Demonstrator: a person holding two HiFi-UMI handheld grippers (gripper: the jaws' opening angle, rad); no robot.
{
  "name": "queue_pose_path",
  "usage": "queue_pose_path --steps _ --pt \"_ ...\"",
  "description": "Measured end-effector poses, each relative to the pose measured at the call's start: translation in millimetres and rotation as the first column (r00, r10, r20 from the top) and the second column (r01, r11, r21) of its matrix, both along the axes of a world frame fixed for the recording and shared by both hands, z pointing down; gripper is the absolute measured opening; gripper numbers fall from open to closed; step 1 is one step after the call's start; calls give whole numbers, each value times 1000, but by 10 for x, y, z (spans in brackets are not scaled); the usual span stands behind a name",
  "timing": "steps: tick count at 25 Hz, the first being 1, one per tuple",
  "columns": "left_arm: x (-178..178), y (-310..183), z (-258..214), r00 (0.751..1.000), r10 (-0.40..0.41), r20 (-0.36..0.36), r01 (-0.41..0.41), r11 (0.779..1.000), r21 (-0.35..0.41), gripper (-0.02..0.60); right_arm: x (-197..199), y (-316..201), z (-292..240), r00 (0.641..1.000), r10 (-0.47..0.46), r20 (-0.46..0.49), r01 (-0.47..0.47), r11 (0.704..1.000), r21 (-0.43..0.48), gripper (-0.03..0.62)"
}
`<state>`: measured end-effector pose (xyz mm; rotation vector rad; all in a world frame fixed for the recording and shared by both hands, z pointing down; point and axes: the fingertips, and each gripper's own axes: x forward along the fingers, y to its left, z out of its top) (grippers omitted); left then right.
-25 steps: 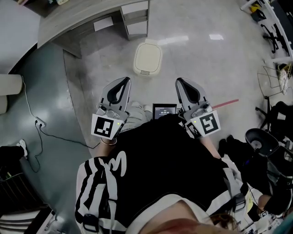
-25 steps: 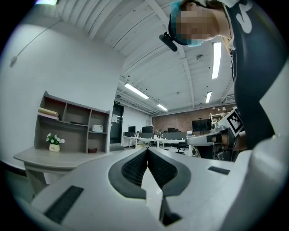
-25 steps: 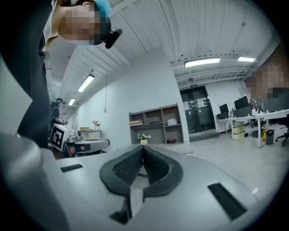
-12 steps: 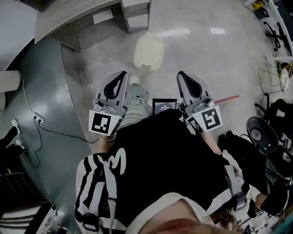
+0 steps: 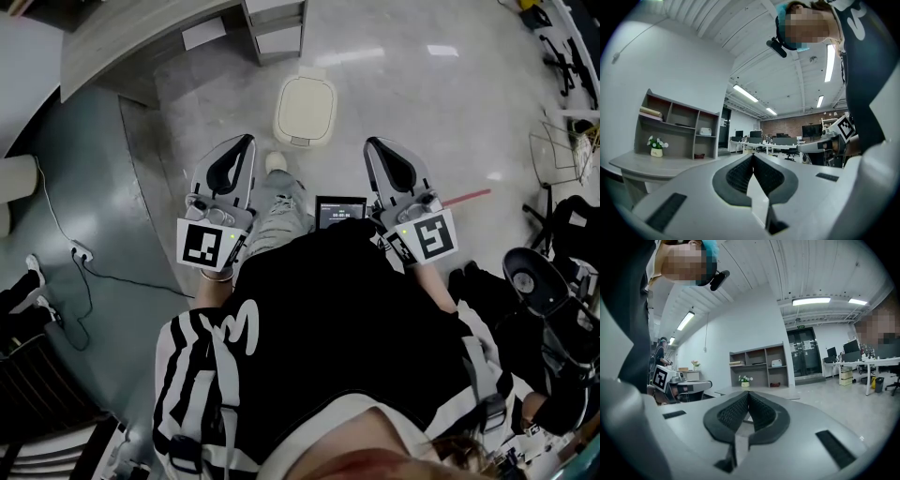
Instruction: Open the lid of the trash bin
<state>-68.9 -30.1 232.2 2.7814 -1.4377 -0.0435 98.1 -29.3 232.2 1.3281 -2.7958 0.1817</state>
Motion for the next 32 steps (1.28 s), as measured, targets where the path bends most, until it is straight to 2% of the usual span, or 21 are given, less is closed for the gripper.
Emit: queue_pose_path --steps 11,32 --pt "-97 -549 91 999 40 5 -40 999 -29 8 -178 -522 65 1000 1 -28 -1 1000 -11 8" --pt "-180 -893 678 998 58 7 -57 992 -115 8 -531 -973 633 992 -88 -92 81 994 -70 8"
